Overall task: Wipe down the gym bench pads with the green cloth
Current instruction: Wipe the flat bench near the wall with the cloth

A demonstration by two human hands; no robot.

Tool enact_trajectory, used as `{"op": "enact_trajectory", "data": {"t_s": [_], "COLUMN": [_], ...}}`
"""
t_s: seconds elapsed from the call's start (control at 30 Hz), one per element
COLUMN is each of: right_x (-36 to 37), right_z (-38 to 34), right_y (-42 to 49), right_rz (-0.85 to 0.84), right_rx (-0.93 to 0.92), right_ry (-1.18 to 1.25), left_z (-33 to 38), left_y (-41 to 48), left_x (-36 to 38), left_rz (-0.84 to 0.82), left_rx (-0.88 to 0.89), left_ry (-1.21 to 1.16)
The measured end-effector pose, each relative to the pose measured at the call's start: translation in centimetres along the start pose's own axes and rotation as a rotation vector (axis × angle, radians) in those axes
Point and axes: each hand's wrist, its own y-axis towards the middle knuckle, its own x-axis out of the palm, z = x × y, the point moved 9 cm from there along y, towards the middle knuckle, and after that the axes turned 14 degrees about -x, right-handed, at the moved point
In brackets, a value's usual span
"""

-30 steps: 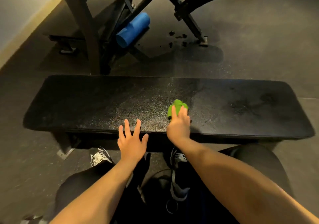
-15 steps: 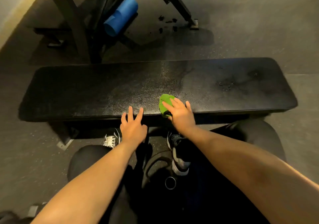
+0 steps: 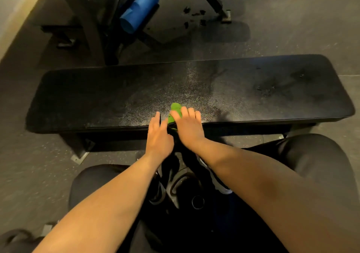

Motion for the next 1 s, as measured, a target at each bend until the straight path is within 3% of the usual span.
{"op": "enact_trajectory", "data": {"t_s": [0.07, 0.23, 0.43, 0.57, 0.67, 0.77, 0.9, 1.0], "right_x": [0.3, 0.1, -1.1, -1.5, -1.5, -0.9, -1.5, -1.8], "right_z": [1.5, 5.9, 12.0, 11.1, 6.1, 1.7, 2.6, 5.8], "right_y": [-0.6, -3.4, -8.0, -8.4, -6.8, -4.9, -4.4, -6.9], "right_rz": [-0.009, 0.028, -0.016, 0.006, 0.079, 0.030, -0.014, -0.023], "right_rx": [0.041, 0.125, 0.315, 0.427, 0.304, 0.145, 0.151, 0.277], "right_ry": [0.010, 0.011, -0.030, 0.041, 0.143, 0.285, 0.356, 0.392], "left_z": [1.1, 1.4, 1.9, 1.8, 2.4, 2.8, 2.9, 3.6], "left_y": [0.0, 0.4, 0.2, -0.1, -0.1, 0.0, -0.3, -0.9], "left_x": [0.3, 1.5, 1.6, 1.7, 1.7, 2.4, 2.6, 2.5], "left_rz": [-0.001, -0.045, -0.105, -0.128, -0.124, -0.152, -0.198, -0.205], "left_rx": [0.041, -0.119, -0.146, -0.122, -0.073, -0.014, -0.042, -0.061], "left_ry": [-0.006, 0.033, -0.003, -0.008, 0.022, 0.019, 0.010, 0.008]}}
